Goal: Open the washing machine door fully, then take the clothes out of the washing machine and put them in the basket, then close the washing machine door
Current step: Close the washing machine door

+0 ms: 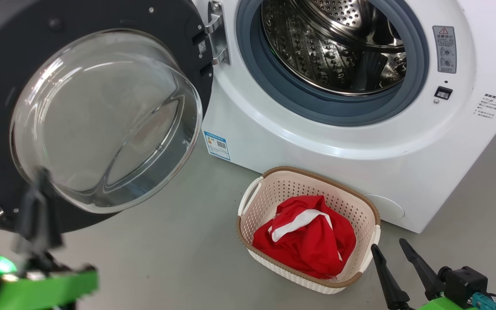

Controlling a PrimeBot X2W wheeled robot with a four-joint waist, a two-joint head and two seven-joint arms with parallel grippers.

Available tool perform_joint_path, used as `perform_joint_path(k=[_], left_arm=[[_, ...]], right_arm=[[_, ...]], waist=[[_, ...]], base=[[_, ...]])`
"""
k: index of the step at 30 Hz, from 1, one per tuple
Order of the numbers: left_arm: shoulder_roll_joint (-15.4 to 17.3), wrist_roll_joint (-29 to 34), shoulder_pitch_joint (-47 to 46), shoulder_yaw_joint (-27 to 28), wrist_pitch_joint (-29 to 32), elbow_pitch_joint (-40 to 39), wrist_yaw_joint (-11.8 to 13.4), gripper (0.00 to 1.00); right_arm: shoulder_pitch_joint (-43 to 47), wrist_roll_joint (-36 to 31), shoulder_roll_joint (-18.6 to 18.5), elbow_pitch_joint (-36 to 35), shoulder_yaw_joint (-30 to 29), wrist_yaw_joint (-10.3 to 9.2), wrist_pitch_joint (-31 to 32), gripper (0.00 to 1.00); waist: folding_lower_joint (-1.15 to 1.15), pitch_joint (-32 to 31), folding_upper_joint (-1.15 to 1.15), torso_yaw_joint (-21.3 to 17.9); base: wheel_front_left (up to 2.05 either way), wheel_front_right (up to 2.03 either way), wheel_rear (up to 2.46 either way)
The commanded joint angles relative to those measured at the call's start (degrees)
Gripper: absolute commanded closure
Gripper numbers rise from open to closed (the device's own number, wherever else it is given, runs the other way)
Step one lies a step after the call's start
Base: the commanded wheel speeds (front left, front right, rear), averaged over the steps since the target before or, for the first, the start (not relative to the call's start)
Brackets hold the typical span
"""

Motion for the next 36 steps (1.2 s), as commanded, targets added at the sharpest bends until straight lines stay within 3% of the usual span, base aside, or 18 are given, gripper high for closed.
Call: perform_joint_path(k=[1,7,14,20,25,31,36], left_arm=[[0.8,2.0,-3.8,4.1,-0.3,-3.2,-1.1,1.0],[4.9,2.1,-12.6,11.3,-0.3,-6.0,-2.9,1.0],[15.2,-3.5,-23.1,15.0,-0.3,-0.8,-3.3,1.0],[21.9,-16.2,-33.3,18.5,1.0,15.2,-3.3,1.0],[26.0,-23.8,-40.7,20.6,8.5,32.2,-3.3,1.0],[29.4,-28.4,-47.2,21.1,18.5,47.4,-2.3,1.0],[31.3,-29.8,-49.8,20.6,24.2,54.7,-2.1,1.0]], right_arm=[[-0.8,-0.1,-0.5,-1.1,1.2,0.01,-0.4,0.0],[-0.5,-0.1,-0.2,-1.0,1.1,0.01,-0.4,0.0],[-0.3,-0.2,0.0,-1.3,0.6,0.01,-0.4,0.0],[-0.5,-0.4,-0.1,-1.5,0.3,0.01,-0.4,0.0],[-0.7,-0.6,-0.1,-1.8,-0.2,0.01,-0.4,0.0],[-0.4,-0.9,-0.1,-2.1,-0.8,0.01,-0.4,0.0],[-0.4,-1.1,-0.3,-2.6,-1.5,0.01,-0.4,0.0]], waist=[[0.0,0.0,0.0,0.0],[0.0,-1.0,0.0,-0.1],[0.0,-0.6,0.0,0.0],[0.0,0.2,0.0,0.2],[0.0,1.0,0.0,0.2],[0.0,1.7,0.0,0.3],[0.0,2.3,0.0,0.3]], base=[[0.0,0.0,0.0],[0.0,0.0,0.0],[0.0,0.0,0.0],[0.0,0.0,0.0],[0.0,0.0,0.0],[0.0,0.0,0.0],[0.0,0.0,0.0]])
